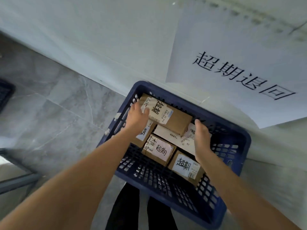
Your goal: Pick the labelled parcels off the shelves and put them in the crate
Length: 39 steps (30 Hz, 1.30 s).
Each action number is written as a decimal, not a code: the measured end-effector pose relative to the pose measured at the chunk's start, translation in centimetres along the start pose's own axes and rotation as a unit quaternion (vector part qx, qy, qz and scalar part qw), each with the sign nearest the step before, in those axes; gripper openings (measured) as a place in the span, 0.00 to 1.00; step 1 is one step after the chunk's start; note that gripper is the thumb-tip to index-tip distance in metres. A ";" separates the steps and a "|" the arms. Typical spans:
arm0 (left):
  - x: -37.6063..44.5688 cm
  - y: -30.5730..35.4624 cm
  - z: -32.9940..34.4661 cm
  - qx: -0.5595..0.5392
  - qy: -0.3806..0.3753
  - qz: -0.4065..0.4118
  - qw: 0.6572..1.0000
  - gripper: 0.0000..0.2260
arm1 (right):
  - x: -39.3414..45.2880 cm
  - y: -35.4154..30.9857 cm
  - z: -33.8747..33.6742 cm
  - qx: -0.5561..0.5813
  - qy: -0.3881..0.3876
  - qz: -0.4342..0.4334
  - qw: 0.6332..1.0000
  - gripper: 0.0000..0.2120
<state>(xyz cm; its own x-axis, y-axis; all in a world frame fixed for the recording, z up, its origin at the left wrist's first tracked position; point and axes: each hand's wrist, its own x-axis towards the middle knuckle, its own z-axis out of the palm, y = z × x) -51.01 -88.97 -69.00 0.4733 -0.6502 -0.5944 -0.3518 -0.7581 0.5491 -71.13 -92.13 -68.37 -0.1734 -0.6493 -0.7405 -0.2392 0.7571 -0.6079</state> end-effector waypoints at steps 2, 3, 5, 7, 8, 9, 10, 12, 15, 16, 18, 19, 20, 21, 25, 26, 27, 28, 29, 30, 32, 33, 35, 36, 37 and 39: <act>-2.8 -0.3 -0.9 0.051 -0.005 0.004 0.999 0.23 | -3.2 -1.1 -0.9 -0.049 -0.022 -0.053 0.997 0.23; -4.3 -0.2 -1.5 0.075 -0.020 0.002 0.997 0.23 | -4.9 -1.9 -1.4 -0.064 -0.037 -0.073 0.995 0.21; -7.4 0.4 -3.2 0.108 -0.049 0.011 0.993 0.24 | -8.2 -3.3 -2.3 -0.105 -0.069 -0.118 0.985 0.20; -10.6 0.9 -5.4 0.142 -0.050 0.043 0.988 0.24 | -11.0 -4.3 -2.6 -0.155 -0.090 -0.153 0.972 0.22; -12.3 1.0 -6.7 0.160 -0.042 0.061 0.984 0.24 | -12.5 -4.8 -2.6 -0.176 -0.097 -0.167 0.965 0.23; -14.0 0.8 -7.8 0.175 -0.034 0.071 0.981 0.23 | -14.0 -5.0 -2.5 -0.192 -0.106 -0.182 0.959 0.23; -15.6 0.4 -8.9 0.186 -0.028 0.071 0.980 0.21 | -15.5 -5.2 -2.4 -0.203 -0.119 -0.193 0.953 0.23; -18.5 -1.0 -10.7 0.170 -0.023 0.040 0.984 0.17 | -18.4 -5.1 -1.6 -0.239 -0.165 -0.203 0.935 0.22; -22.4 -3.8 -13.1 0.108 -0.025 -0.019 0.994 0.14 | -22.5 -3.9 0.5 -0.334 -0.231 -0.232 0.884 0.19; -23.7 -4.8 -14.1 0.112 -0.017 -0.028 0.993 0.14 | -23.8 -3.4 1.4 -0.368 -0.242 -0.243 0.864 0.19; -26.2 -7.2 -16.0 0.149 0.009 -0.031 0.988 0.14 | -26.7 -2.4 3.2 -0.435 -0.256 -0.275 0.818 0.18; -27.4 -8.8 -17.1 0.176 0.025 -0.030 0.984 0.15 | -28.2 -2.0 4.3 -0.466 -0.264 -0.295 0.791 0.19; -28.6 -10.5 -18.3 0.199 0.042 -0.030 0.979 0.15 | -29.9 -1.7 5.5 -0.496 -0.276 -0.316 0.760 0.20; -29.8 -12.4 -19.7 0.217 0.060 -0.032 0.974 0.15 | -31.7 -1.5 6.8 -0.529 -0.285 -0.339 0.724 0.20; -35.8 -21.1 -26.4 0.216 0.140 -0.082 0.963 0.17 | -39.7 0.0 13.6 -0.672 -0.319 -0.427 0.513 0.21; -37.7 -23.5 -28.2 0.206 0.151 -0.098 0.962 0.17 | -42.0 0.7 15.8 -0.696 -0.330 -0.433 0.469 0.21; -39.7 -25.9 -29.8 0.193 0.156 -0.117 0.962 0.18 | -44.2 1.6 18.0 -0.716 -0.338 -0.431 0.433 0.22; -41.6 -28.3 -31.2 0.188 0.157 -0.132 0.961 0.19 | -46.5 2.6 20.2 -0.730 -0.343 -0.430 0.405 0.22; -43.5 -30.8 -32.2 0.186 0.161 -0.142 0.959 0.20 | -48.7 3.8 22.3 -0.740 -0.347 -0.432 0.382 0.23; -45.2 -33.3 -33.2 0.180 0.168 -0.157 0.956 0.20 | -51.1 5.0 24.3 -0.740 -0.352 -0.443 0.364 0.23; -48.3 -38.0 -35.1 0.147 0.187 -0.204 0.950 0.21 | -55.7 7.4 27.8 -0.737 -0.360 -0.468 0.329 0.23; -49.7 -40.2 -36.0 0.127 0.195 -0.227 0.946 0.22 | -58.2 8.6 29.5 -0.736 -0.369 -0.475 0.309 0.24; -52.5 -43.7 -37.7 0.099 0.210 -0.262 0.937 0.22 | -62.5 11.1 32.3 -0.735 -0.389 -0.485 0.271 0.25; -53.7 -45.2 -38.4 0.087 0.220 -0.273 0.933 0.22 | -64.5 12.2 33.6 -0.732 -0.399 -0.491 0.253 0.26; -54.9 -46.5 -39.2 0.072 0.236 -0.282 0.927 0.22 | -66.1 13.5 34.9 -0.724 -0.412 -0.499 0.238 0.25; -57.0 -49.0 -40.5 0.040 0.261 -0.309 0.914 0.20 | -68.9 15.9 37.2 -0.704 -0.447 -0.510 0.211 0.23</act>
<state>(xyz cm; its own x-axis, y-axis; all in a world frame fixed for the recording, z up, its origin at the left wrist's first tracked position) -27.99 -12.69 -38.23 0.9150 0.0009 -0.4034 0.0655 -0.9871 0.1463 -27.50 -32.73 -37.67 0.7532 0.3265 -0.5710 0.1277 -0.9241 -0.3601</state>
